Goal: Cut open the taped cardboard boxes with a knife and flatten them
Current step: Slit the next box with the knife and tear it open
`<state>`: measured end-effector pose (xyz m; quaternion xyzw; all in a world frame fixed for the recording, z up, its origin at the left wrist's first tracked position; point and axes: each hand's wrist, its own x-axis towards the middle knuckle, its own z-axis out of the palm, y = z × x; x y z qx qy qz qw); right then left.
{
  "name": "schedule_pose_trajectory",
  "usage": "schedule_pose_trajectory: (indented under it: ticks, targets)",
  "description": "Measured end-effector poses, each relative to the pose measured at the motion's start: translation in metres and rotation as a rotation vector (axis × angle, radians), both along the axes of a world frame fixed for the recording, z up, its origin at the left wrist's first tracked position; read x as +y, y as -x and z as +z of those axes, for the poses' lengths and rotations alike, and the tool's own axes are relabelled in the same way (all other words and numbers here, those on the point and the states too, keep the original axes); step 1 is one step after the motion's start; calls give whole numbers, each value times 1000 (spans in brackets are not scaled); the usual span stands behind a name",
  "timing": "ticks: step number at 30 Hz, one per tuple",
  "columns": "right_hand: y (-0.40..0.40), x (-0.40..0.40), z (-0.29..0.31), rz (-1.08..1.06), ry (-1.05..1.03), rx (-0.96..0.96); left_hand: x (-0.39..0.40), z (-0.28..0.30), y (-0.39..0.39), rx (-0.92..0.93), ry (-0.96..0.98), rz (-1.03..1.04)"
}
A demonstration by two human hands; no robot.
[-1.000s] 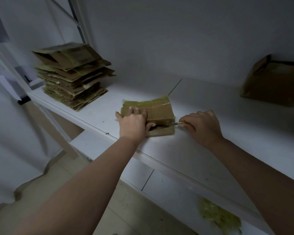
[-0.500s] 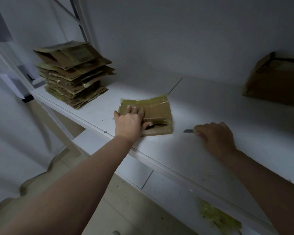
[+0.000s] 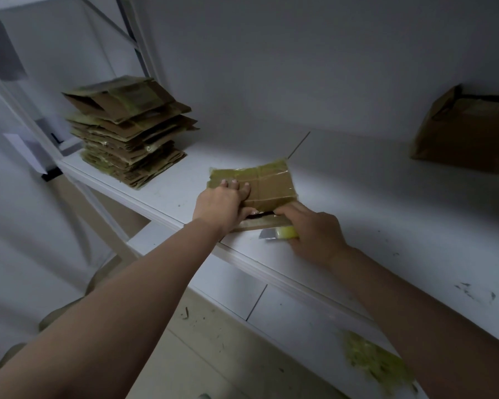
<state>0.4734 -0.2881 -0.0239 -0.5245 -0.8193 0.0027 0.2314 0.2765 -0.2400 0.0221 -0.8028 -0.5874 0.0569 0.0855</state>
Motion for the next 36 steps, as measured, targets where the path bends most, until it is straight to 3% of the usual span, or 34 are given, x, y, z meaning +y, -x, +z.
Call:
schedule_pose_trajectory:
  ticks: [5,12,19,23,28,36]
  targets:
    - [8,3,8,6,14,-241,1,-2,1,35,-30,19]
    - [4,-24,-13,-119,115,-25,4,-3,0,33,-50,16]
    - [5,-37,-17,-157,198,-70,13,13,11,1,4,-111]
    - [19,-31,0,-125,3,-2,30,34,41,-161,249,-174]
    - [68,-11,2,-2,-182,-3,31,29,45,-244,269,-197]
    - [105,-7,-17,42,-32,-40,27,22,49,-260,206,-236]
